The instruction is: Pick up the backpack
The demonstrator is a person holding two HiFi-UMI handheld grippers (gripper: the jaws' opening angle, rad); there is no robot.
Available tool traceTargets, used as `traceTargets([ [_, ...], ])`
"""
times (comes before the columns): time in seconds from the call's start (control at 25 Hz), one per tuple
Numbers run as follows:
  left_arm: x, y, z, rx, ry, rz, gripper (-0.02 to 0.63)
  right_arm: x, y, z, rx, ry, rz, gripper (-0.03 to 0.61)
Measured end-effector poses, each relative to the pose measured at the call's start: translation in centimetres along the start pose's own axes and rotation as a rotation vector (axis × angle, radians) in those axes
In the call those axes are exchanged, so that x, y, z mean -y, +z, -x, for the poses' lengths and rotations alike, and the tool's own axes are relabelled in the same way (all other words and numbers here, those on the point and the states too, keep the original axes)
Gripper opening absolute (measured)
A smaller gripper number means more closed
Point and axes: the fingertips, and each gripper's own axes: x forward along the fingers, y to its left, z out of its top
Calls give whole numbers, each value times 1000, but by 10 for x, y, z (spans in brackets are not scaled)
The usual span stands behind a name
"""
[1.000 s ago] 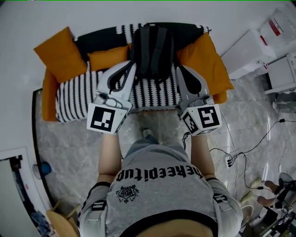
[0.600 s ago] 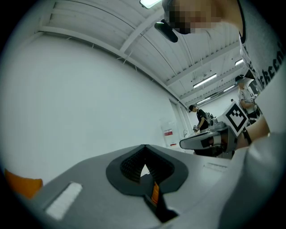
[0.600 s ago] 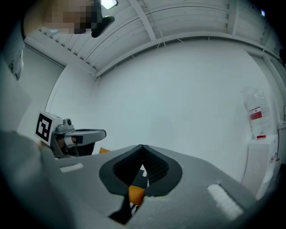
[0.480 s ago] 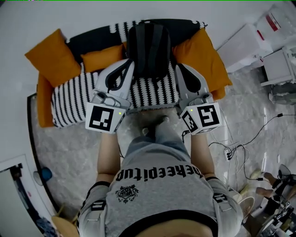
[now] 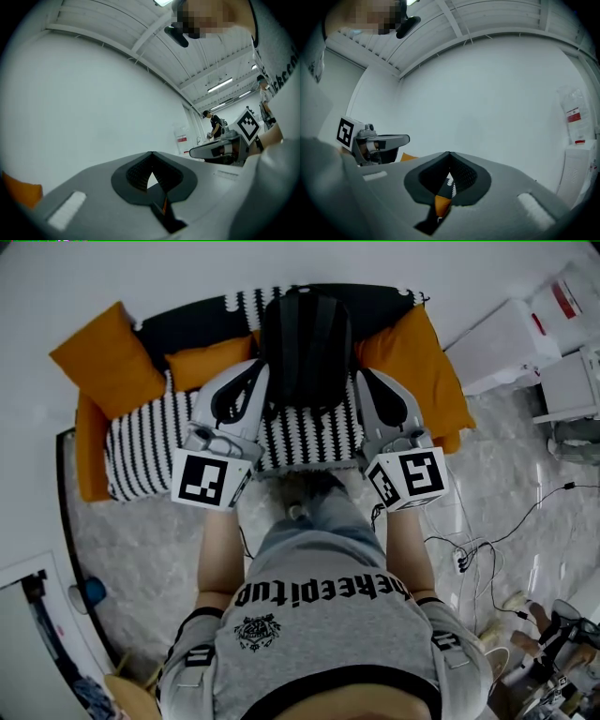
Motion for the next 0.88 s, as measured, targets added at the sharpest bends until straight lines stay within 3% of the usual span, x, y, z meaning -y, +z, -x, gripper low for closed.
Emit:
traceTargets([
  [0.44,-25,-18,-64,-32,49,-11,18,58,-14,-60,-72,29,19,3],
  [0.68,-38,-27,-94,-6,82,14,18,90,-43,-97,-162,44,3,3],
  [0.88,-47,-43,-114,-36,109,32,18,112,-70,-120,-230,68,-29,3],
])
